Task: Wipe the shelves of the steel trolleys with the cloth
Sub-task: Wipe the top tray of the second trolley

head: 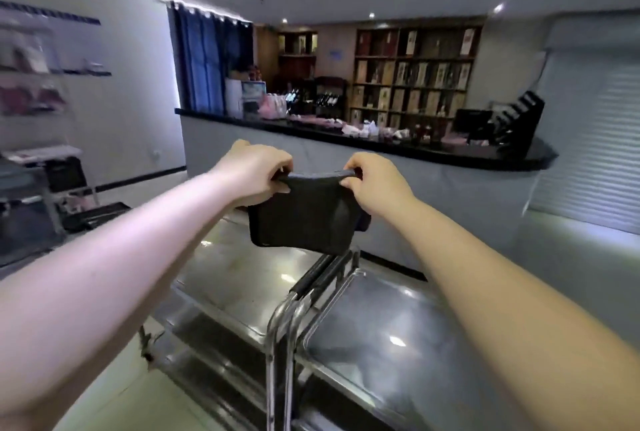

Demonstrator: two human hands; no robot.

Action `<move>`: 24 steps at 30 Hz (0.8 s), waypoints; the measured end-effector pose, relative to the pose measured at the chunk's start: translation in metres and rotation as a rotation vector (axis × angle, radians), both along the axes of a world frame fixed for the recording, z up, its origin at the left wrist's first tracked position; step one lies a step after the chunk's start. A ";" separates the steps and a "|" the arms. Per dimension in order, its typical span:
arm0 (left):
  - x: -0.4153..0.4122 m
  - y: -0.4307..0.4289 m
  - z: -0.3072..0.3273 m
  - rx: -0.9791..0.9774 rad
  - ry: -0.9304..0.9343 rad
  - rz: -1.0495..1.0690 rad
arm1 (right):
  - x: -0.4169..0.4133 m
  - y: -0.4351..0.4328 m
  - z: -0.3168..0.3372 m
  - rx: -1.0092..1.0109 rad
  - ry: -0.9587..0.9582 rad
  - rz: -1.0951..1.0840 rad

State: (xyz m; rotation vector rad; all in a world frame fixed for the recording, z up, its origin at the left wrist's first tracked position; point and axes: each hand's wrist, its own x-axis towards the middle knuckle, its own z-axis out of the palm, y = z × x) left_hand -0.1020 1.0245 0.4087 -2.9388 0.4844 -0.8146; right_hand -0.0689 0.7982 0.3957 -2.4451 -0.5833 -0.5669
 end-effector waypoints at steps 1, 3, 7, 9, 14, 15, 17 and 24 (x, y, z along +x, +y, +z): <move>0.000 0.002 0.017 -0.005 -0.047 0.016 | 0.003 0.005 0.016 0.030 -0.022 -0.017; -0.003 0.009 0.045 -0.068 -0.108 0.035 | 0.007 0.015 0.046 0.086 -0.061 -0.016; -0.002 0.032 0.077 -0.195 -0.154 0.077 | 0.010 0.040 0.096 0.049 -0.144 -0.014; 0.002 0.048 0.085 -0.228 -0.177 0.067 | 0.008 0.055 0.108 0.004 -0.195 -0.047; 0.022 0.091 0.098 -0.138 -0.179 0.057 | 0.008 0.099 0.107 -0.022 -0.271 -0.128; 0.028 0.101 0.099 -0.113 -0.186 0.050 | 0.010 0.109 0.105 -0.021 -0.273 -0.142; 0.041 0.122 0.099 -0.076 -0.209 0.035 | 0.015 0.132 0.102 -0.033 -0.282 -0.176; 0.116 0.185 0.080 -0.089 -0.306 -0.070 | 0.061 0.201 0.093 -0.015 -0.251 -0.320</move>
